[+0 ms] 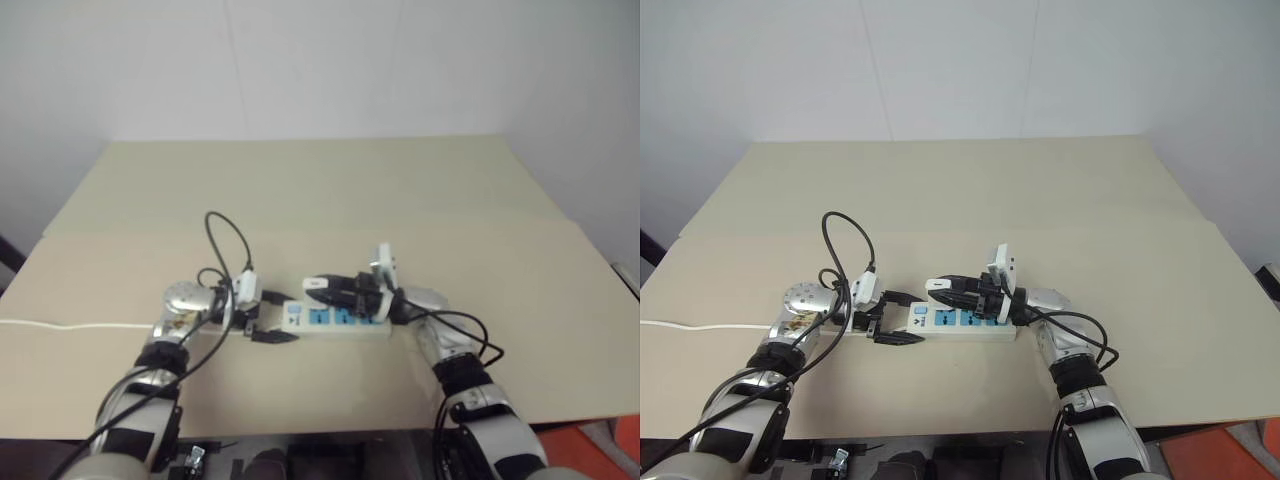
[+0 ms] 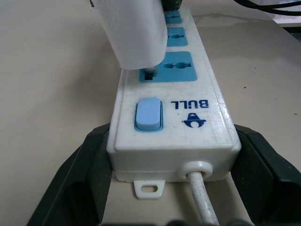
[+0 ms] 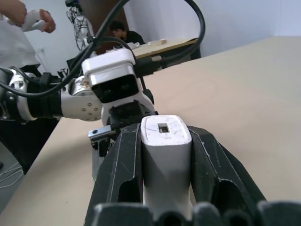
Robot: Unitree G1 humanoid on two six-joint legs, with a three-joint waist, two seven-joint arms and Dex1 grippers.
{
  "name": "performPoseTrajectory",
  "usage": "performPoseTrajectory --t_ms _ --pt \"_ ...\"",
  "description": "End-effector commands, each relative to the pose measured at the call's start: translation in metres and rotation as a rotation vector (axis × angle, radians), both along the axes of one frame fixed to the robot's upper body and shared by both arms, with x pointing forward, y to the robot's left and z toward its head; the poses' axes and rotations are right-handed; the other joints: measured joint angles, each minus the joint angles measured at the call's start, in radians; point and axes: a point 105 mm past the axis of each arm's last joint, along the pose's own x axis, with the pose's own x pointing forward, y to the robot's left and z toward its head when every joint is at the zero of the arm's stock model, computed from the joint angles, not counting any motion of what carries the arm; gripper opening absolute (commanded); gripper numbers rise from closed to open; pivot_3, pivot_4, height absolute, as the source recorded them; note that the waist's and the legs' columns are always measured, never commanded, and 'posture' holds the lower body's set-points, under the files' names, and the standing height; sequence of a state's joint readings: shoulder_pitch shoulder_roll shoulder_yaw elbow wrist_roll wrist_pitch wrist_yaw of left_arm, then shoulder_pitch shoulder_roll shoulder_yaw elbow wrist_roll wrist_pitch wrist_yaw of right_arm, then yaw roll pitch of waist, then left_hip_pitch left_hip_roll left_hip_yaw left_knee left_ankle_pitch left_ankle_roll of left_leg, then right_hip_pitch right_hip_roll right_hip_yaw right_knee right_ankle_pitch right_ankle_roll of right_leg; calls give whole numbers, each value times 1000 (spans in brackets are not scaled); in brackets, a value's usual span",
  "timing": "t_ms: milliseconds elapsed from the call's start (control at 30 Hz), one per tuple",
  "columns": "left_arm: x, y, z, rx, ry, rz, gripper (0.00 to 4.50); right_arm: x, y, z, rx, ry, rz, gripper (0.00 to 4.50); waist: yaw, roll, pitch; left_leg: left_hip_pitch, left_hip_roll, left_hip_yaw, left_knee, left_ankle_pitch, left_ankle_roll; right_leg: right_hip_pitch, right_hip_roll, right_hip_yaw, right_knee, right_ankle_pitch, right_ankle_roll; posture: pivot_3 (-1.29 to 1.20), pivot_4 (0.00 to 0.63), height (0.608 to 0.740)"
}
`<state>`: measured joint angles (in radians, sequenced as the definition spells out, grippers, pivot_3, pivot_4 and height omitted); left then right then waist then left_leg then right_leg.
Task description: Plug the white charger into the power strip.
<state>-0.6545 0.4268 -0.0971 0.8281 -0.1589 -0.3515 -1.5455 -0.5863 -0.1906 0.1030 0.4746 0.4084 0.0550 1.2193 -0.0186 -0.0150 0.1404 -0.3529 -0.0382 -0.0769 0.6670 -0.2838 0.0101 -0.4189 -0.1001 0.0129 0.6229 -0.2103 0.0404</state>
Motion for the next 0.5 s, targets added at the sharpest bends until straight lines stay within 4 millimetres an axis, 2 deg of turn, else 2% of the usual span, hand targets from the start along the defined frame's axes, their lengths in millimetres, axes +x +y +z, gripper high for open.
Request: performPoseTrajectory --t_ms 33,500 --pt "3 -5 9 -15 -35 -18 3267 3 -2 11 11 -36 11 1110 0 0 0 0 0 0 0 0 0 0 0 0 0 0 0 0 150 740" --pt "3 -2 10 -14 -27 -20 3267 -1 -9 -7 -16 -45 18 1110 0 0 0 0 0 0 0 0 0 0 0 0 1 0 0 0 150 740"
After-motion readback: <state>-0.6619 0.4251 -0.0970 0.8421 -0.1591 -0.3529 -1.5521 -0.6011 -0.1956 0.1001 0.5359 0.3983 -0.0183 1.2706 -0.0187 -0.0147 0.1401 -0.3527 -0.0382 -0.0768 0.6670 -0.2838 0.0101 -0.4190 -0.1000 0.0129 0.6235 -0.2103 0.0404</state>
